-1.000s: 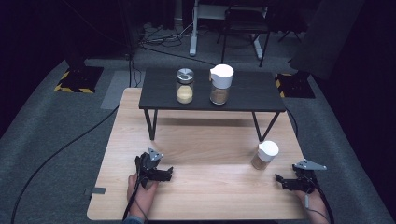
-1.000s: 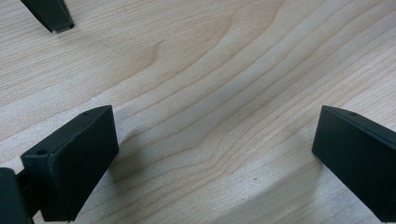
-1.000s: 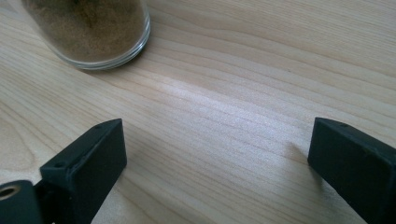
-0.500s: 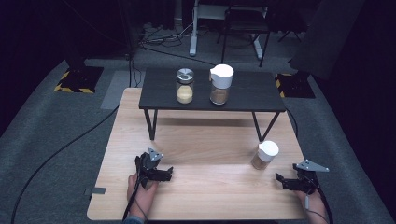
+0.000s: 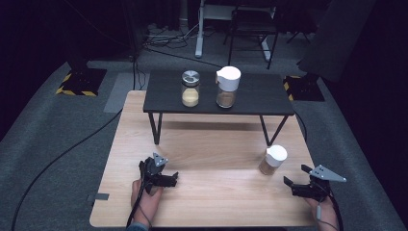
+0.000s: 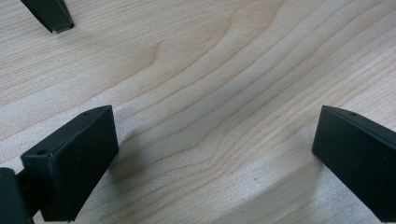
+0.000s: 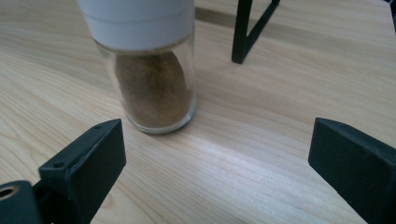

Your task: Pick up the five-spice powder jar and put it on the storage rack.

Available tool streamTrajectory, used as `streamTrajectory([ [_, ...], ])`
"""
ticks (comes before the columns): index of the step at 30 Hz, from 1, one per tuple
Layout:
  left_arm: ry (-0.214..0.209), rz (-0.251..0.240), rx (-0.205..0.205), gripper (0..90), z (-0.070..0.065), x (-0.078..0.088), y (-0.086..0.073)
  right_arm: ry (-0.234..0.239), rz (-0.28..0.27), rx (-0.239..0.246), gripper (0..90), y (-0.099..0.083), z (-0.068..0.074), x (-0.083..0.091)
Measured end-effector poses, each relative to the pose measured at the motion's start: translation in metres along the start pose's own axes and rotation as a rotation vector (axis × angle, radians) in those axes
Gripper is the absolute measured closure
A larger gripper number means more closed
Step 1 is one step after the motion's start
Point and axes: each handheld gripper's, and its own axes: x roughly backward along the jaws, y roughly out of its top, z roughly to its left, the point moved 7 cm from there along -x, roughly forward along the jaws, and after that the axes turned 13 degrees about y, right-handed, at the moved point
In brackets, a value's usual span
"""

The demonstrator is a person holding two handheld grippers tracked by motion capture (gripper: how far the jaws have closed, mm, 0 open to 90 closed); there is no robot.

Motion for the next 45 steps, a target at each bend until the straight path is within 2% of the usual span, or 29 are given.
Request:
streamTrajectory([
  [6,0.000,0.000,-0.001,0.3,0.000,0.000,0.000,0.016,-0.036,0.025,3.8,0.005,0.005,0.003],
  [15,0.000,0.000,0.000,0.3,0.000,0.000,0.000,0.027,-0.071,0.018,3.8,0.008,0.006,0.004],
  [26,0.000,0.000,0.000,0.3,0.000,0.000,0.000,0.037,-0.073,0.023,3.8,0.012,0.007,0.000],
  [45,0.000,0.001,-0.003,0.3,0.000,0.000,0.000,0.087,-0.052,0.035,3.8,0.021,0.003,-0.031],
])
